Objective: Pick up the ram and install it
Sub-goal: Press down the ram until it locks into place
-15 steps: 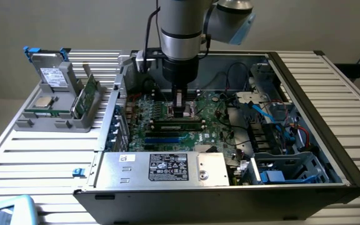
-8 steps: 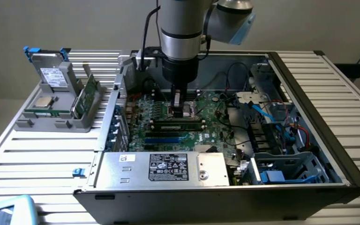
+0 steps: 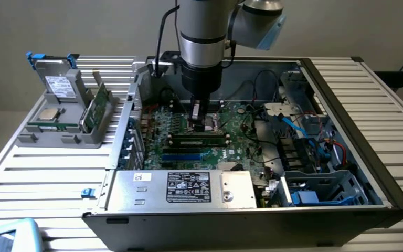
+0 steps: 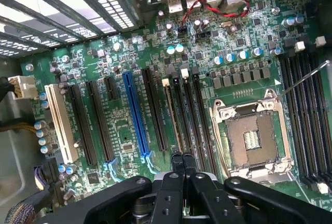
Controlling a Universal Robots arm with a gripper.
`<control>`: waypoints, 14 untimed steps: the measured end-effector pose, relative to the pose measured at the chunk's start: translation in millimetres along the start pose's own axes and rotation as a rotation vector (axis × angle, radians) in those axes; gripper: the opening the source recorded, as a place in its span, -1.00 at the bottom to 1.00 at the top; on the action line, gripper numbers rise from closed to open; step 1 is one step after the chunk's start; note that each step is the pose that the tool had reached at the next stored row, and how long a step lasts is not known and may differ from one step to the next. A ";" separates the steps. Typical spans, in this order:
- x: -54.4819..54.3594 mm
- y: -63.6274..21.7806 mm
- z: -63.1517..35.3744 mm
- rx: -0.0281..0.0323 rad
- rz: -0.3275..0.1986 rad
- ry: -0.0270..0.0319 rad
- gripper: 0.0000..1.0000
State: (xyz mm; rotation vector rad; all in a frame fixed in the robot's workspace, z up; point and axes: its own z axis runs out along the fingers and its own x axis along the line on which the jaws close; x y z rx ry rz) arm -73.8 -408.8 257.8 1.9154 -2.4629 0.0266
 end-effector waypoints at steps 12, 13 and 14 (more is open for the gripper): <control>0.0 0.0 0.1 -0.0044 0.162 0.0001 -0.78; 0.0 0.0 0.1 -0.0048 0.177 0.0001 -0.78; 0.0 0.0 0.1 -0.0052 0.191 0.0000 -0.78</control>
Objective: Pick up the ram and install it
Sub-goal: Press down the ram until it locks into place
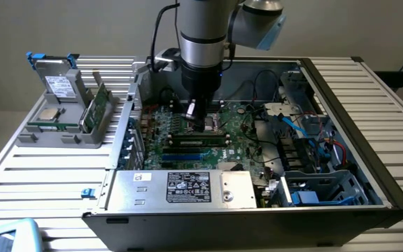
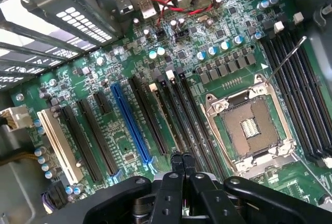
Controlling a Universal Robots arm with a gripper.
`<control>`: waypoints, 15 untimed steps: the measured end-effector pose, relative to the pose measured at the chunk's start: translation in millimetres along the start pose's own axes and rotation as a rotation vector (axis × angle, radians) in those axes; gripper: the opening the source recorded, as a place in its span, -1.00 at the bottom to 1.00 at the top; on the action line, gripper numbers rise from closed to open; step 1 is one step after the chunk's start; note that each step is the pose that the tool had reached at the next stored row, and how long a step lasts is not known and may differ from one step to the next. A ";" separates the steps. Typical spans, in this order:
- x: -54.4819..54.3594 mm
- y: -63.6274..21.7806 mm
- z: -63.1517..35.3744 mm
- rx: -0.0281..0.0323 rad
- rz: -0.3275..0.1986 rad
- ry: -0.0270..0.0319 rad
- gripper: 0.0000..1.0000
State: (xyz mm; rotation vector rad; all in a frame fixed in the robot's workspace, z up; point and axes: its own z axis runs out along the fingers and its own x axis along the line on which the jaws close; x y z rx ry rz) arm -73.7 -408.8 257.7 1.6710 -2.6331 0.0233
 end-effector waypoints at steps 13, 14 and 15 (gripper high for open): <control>0.0 0.0 0.0 -0.0034 0.168 -0.0005 -0.78; 0.0 0.0 0.0 -0.0036 0.181 -0.0006 -0.78; 0.0 0.0 0.0 -0.0038 0.194 -0.0007 -0.78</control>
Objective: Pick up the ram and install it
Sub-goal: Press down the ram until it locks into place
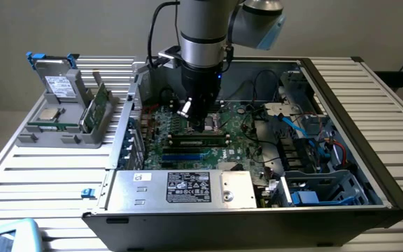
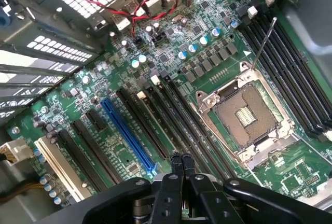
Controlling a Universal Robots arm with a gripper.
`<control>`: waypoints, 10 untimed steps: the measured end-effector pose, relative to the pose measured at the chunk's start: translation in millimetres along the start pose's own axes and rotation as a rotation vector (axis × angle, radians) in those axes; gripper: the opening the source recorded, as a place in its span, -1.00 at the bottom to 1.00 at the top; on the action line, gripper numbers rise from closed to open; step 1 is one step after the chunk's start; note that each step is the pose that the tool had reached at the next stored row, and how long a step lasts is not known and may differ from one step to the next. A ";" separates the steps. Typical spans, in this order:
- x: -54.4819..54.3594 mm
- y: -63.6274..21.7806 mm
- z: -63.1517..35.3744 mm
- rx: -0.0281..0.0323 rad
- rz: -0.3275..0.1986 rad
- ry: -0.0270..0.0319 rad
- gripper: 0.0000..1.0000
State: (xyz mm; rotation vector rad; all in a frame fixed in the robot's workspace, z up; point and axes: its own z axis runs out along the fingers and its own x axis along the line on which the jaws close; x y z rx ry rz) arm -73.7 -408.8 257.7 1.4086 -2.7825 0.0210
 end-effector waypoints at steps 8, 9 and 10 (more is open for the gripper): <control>0.0 0.0 0.0 -0.0008 0.102 -0.0012 -0.78; 0.0 0.0 0.0 -0.0008 0.113 -0.0015 -0.78; 0.0 0.0 0.0 -0.0006 0.123 -0.0016 -0.78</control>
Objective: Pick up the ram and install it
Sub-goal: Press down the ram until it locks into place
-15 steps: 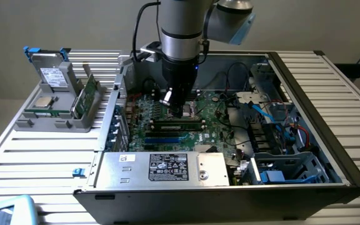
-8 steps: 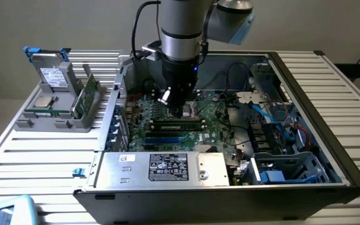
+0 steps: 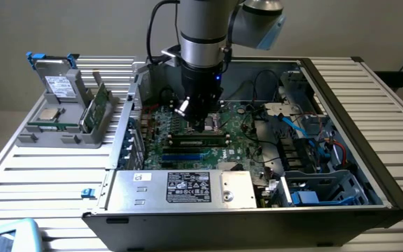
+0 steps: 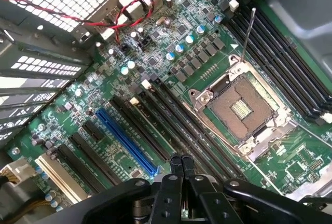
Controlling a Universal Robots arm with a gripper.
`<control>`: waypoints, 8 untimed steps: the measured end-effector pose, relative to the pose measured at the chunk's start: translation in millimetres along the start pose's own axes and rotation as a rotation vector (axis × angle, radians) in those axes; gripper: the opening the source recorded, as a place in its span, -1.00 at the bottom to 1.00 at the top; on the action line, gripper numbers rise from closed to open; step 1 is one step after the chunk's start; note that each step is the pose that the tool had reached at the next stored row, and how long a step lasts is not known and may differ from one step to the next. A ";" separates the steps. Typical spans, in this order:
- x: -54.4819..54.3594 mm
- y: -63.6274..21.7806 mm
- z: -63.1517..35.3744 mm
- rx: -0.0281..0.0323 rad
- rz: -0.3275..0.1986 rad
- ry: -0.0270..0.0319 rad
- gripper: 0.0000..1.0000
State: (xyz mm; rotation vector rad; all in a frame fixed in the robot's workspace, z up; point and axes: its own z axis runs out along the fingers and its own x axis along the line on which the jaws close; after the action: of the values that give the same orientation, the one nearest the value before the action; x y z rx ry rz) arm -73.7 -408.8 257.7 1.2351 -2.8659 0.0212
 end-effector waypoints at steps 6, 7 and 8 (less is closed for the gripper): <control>0.0 0.0 0.0 0.0065 0.057 0.0058 -0.78; 0.0 -0.1 -0.1 0.0075 0.062 0.0070 -0.78; 0.1 -0.1 -0.1 0.0077 0.068 0.0075 -0.78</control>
State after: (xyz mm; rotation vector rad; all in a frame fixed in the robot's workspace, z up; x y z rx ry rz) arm -73.7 -408.9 257.8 1.1359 -2.9028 0.0379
